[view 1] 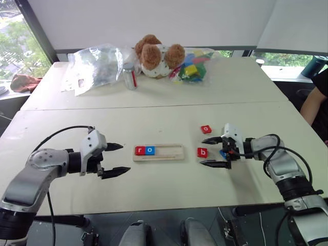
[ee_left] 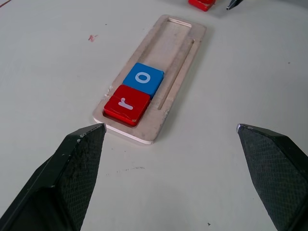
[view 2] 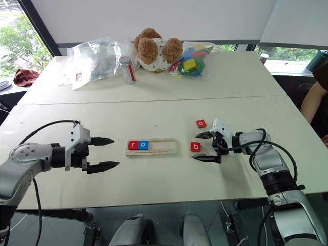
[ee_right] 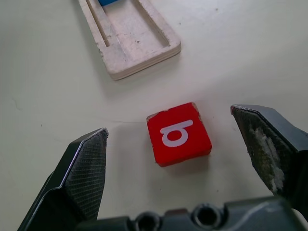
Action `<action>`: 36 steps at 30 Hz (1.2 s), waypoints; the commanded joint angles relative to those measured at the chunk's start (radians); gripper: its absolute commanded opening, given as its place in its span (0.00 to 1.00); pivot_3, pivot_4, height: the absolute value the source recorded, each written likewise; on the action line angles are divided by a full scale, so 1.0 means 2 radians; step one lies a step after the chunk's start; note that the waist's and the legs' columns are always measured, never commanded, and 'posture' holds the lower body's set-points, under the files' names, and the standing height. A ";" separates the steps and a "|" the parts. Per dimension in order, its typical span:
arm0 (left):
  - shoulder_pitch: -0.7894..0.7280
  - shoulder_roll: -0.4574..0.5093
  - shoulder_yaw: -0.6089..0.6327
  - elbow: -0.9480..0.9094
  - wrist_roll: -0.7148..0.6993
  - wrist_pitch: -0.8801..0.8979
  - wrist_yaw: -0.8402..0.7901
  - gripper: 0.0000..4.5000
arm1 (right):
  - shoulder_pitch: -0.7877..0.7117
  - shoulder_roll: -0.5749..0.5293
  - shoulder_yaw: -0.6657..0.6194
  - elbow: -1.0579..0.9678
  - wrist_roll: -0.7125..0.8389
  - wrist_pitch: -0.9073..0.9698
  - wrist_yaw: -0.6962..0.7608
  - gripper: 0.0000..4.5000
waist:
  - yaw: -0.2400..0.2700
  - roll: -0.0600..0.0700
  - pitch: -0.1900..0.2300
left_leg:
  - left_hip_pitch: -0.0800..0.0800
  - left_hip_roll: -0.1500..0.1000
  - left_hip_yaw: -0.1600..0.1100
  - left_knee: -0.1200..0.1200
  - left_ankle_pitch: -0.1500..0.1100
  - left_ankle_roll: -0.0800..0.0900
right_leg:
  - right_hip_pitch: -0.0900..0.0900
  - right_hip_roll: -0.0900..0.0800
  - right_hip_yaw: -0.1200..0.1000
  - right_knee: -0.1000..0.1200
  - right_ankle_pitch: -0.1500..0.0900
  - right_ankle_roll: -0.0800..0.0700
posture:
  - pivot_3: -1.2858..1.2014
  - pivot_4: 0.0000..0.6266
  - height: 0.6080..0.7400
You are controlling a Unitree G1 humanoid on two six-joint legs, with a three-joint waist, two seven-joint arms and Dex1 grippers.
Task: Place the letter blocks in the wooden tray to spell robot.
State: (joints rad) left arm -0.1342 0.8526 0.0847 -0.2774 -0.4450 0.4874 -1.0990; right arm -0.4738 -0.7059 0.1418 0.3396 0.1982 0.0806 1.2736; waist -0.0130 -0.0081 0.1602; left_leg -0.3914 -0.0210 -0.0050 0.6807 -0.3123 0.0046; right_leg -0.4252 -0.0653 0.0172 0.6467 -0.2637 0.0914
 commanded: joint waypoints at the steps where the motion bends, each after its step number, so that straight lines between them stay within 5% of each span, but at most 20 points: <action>1: -0.016 0.002 -0.003 0.000 0.003 -0.011 -0.001 1.00 | -0.002 0.001 -0.011 0.002 -0.002 -0.015 -0.006 0.81 | 0.000 0.000 0.000 | 0.000 0.000 0.000 0.000 0.000 0.000 | 0.000 0.000 0.000 0.000 0.000 0.000 | 0.52 0.24 1.00; 6: -0.022 0.004 -0.006 0.011 0.007 -0.017 -0.003 1.00 | -0.004 0.004 -0.009 0.012 -0.006 -0.023 -0.009 0.26 | 0.000 0.000 0.000 | 0.000 0.000 0.000 0.000 0.000 0.000 | 0.000 0.000 0.000 0.000 0.000 0.000 | 0.52 0.24 1.00; 14: -0.022 0.018 0.003 0.048 0.019 -0.040 -0.015 1.00 | -0.042 0.017 -0.002 -0.039 0.012 0.034 -0.001 0.26 | -0.002 0.000 0.000 | 0.000 0.000 0.000 0.000 0.000 0.000 | 0.000 0.000 0.000 0.000 0.000 0.000 | 0.52 0.24 1.00; 19: -0.024 0.025 -0.005 0.071 0.030 -0.058 -0.023 1.00 | -0.103 0.069 0.059 -0.069 -0.014 0.079 0.008 0.26 | -0.005 0.001 0.000 | 0.000 0.000 0.000 -0.001 0.000 0.000 | -0.001 0.000 0.000 0.001 0.000 0.000 | 0.52 0.24 1.00; 36: -0.010 0.002 -0.018 0.062 0.036 -0.063 -0.010 1.00 | -0.186 0.160 0.120 0.074 -0.084 0.018 0.000 0.26 | -0.003 0.000 0.000 | -0.001 -0.002 0.000 0.000 0.000 0.000 | -0.002 -0.002 -0.002 0.001 0.000 0.000 | 0.52 0.24 1.00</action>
State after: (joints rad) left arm -0.1544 0.8586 0.0495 -0.1243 -0.3777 0.3737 -1.1243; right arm -0.8138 -0.3936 0.3840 0.4880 0.0354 0.1385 1.2681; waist -0.0188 -0.0072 0.1609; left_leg -0.3938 -0.0246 -0.0048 0.6802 -0.3119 0.0039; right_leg -0.4288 -0.0692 0.0134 0.6481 -0.2635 0.0914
